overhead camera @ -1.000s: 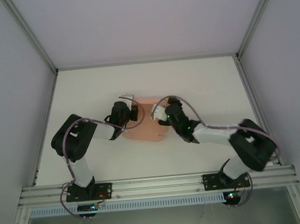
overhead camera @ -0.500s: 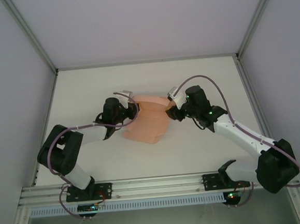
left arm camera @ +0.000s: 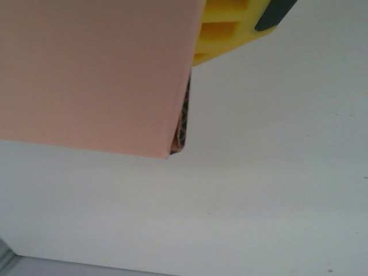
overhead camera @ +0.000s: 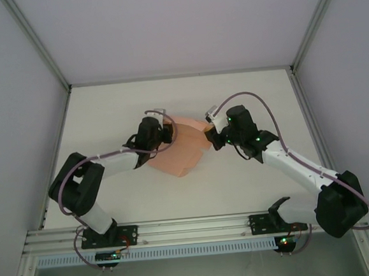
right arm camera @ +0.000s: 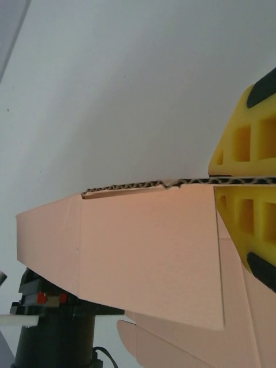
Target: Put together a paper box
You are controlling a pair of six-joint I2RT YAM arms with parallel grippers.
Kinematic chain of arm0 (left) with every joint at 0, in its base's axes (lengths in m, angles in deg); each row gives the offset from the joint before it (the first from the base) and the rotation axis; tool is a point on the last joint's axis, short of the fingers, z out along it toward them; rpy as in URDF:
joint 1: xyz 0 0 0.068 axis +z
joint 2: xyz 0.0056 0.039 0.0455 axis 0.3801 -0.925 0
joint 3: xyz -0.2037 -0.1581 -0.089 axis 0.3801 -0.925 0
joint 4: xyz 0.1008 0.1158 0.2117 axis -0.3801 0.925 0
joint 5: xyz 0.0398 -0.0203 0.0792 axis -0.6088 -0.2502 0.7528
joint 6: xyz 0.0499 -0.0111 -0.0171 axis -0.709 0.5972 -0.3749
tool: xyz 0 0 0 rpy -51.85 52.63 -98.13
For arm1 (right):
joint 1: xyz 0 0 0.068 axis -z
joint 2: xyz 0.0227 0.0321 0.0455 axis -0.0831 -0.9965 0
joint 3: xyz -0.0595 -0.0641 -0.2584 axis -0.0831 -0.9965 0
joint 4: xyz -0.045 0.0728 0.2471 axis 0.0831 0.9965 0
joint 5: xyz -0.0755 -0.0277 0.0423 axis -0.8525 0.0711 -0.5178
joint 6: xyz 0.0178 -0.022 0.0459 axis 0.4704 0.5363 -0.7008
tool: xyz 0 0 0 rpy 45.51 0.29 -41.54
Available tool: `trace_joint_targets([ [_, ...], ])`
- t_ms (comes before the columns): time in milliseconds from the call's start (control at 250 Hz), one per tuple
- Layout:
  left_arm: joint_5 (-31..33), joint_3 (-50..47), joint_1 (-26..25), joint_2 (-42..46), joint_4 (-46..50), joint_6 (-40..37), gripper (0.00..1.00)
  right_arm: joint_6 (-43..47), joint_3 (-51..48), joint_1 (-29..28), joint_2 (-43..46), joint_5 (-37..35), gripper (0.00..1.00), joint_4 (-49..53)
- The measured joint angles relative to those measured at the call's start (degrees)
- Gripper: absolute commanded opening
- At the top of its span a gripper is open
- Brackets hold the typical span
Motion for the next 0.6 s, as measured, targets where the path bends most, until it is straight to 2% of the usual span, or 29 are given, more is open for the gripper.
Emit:
trace_joint_targets([
  [140,3.1,2.0,-0.9,-1.1,1.6,1.0,0.11,-0.7,-0.1,-0.6,0.0,-1.7,0.0,-0.9],
  [440,2.8,4.4,-0.9,-1.8,6.2,0.3,0.1,-1.4,-0.4,-0.8,0.0,-0.8,0.0,-0.5],
  [600,-1.5,1.8,0.3,-1.8,4.4,-2.3,0.13,-0.8,-0.4,-0.5,-1.6,1.6,0.0,0.3],
])
